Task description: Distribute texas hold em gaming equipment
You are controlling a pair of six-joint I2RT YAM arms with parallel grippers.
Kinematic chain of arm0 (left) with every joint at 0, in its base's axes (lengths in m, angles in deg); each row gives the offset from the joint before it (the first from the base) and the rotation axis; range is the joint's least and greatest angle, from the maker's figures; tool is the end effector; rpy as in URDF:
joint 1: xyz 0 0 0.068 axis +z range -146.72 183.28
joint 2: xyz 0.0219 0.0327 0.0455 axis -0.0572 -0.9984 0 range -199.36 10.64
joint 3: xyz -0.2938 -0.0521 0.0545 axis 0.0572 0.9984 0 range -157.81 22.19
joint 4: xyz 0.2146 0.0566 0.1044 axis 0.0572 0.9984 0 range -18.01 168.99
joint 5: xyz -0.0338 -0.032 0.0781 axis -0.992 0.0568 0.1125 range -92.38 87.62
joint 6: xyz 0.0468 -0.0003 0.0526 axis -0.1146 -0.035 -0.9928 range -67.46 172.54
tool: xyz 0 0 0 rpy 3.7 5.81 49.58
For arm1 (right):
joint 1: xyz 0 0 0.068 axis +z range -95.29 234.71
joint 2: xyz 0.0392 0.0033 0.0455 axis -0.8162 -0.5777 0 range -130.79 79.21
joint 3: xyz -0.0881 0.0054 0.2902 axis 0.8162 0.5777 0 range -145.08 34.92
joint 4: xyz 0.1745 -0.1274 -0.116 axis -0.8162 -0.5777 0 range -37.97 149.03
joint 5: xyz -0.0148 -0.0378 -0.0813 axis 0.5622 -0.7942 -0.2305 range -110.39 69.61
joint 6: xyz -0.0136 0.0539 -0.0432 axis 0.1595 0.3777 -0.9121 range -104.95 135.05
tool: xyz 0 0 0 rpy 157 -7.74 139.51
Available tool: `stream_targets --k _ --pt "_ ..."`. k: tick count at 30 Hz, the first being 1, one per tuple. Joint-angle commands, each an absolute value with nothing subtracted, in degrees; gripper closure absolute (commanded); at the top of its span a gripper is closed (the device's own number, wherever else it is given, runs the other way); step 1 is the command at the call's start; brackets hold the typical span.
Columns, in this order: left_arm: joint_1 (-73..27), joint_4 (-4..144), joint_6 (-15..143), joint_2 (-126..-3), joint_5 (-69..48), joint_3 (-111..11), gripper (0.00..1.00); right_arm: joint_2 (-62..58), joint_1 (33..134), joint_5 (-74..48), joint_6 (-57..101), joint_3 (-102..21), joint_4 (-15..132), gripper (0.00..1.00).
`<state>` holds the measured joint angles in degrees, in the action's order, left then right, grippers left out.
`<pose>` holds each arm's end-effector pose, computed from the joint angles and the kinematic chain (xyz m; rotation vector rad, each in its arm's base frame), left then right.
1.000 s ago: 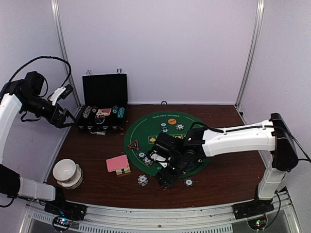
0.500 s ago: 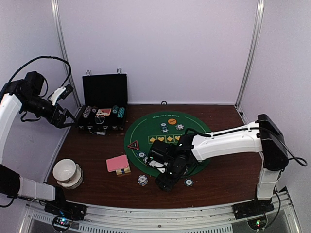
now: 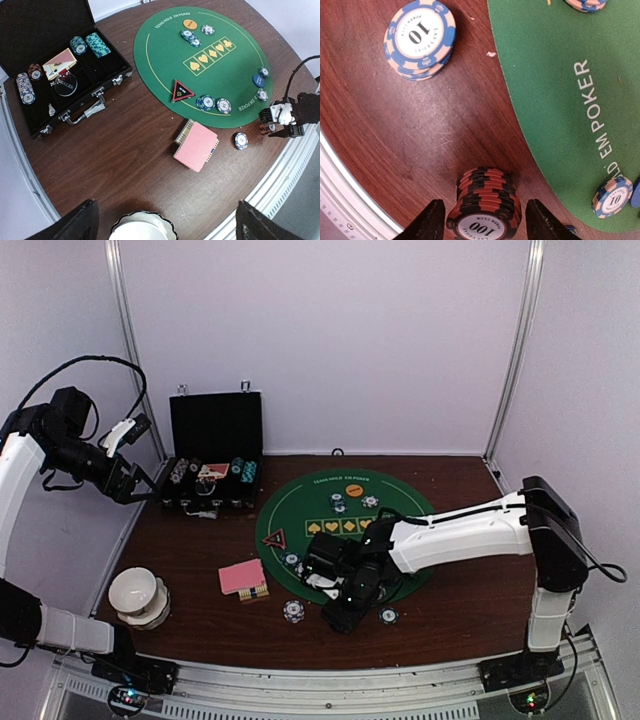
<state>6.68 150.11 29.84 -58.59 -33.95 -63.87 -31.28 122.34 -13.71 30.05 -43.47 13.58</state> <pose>0.1763 -0.0198 0.4051 0.5936 2.4194 -0.5407 0.1370 0.3505 0.1920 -1.3628 2.7121 0.3513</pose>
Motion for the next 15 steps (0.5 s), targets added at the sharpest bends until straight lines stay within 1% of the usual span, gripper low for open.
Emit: stream_targets --k 1,5,11,15 --pt "7.0 150.6 28.9 -58.1 -34.8 -65.1 0.02 -32.0 122.3 -13.6 29.9 -44.3 13.7 0.43" --pt "7.0 150.6 28.9 -58.0 -34.8 -65.1 0.03 -31.4 122.3 -14.0 29.9 -44.6 13.6 0.50" --pt "7.0 150.6 29.0 -58.0 -35.0 -65.1 0.02 -30.2 122.3 -14.4 29.4 -45.7 12.2 0.57" --pt "7.0 150.6 29.1 -58.1 -35.1 -65.0 0.02 -29.9 122.3 -14.5 29.2 -46.4 11.4 0.66"
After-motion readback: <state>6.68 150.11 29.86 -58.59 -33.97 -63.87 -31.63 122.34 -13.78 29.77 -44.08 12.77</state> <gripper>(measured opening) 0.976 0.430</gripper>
